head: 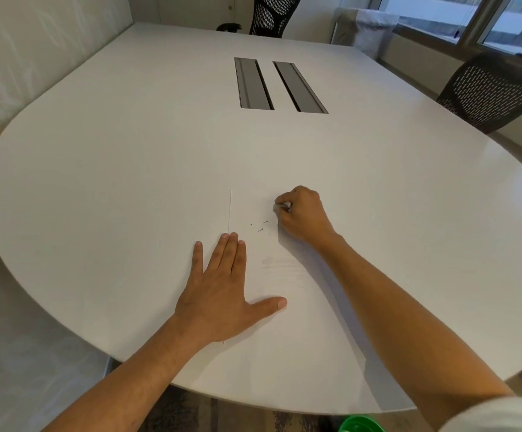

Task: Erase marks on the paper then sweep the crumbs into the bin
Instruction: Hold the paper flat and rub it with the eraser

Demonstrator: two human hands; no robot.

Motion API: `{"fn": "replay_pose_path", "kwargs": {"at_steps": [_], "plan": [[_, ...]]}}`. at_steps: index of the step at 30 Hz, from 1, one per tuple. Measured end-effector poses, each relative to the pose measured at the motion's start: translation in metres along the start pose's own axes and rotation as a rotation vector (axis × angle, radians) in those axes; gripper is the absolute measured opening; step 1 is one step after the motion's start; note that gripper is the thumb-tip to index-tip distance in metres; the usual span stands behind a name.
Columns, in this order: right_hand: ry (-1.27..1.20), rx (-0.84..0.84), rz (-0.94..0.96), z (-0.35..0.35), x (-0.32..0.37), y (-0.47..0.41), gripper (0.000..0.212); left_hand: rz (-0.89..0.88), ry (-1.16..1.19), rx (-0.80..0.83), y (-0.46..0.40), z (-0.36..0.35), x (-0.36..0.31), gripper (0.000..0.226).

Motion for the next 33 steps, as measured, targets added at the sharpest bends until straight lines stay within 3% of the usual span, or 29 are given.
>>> {"fn": "replay_pose_path", "kwargs": {"at_steps": [3,8,15,25,33], "plan": [[0.02,0.018,-0.005,0.0,0.007,0.005,0.017,-0.001,0.007,-0.001,0.001,0.0,0.0,0.123],[-0.048,0.101,0.208,-0.001,0.033,0.069,0.018,-0.003,0.024,-0.02,0.0,0.0,-0.001,0.123],[0.0,-0.044,-0.04,0.022,-0.023,0.026,0.016,0.002,0.009,0.002,0.0,0.001,0.0,0.122],[-0.038,0.099,0.153,0.019,0.004,0.11,0.016,-0.005,0.023,-0.018,-0.001,-0.001,0.0,0.124],[-0.007,-0.057,-0.072,0.024,-0.029,0.033,0.016,-0.004,0.017,-0.001,-0.001,0.001,0.0,0.126]]}}
Point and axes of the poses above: each hand's wrist, its own y-axis away from the middle knuckle, its own z-axis out of the back of the hand, x = y × z, the point moved 5 cm from there along -y, towards the middle knuckle, and after that the axes turned 11 degrees about -z, right-handed, at the moved point
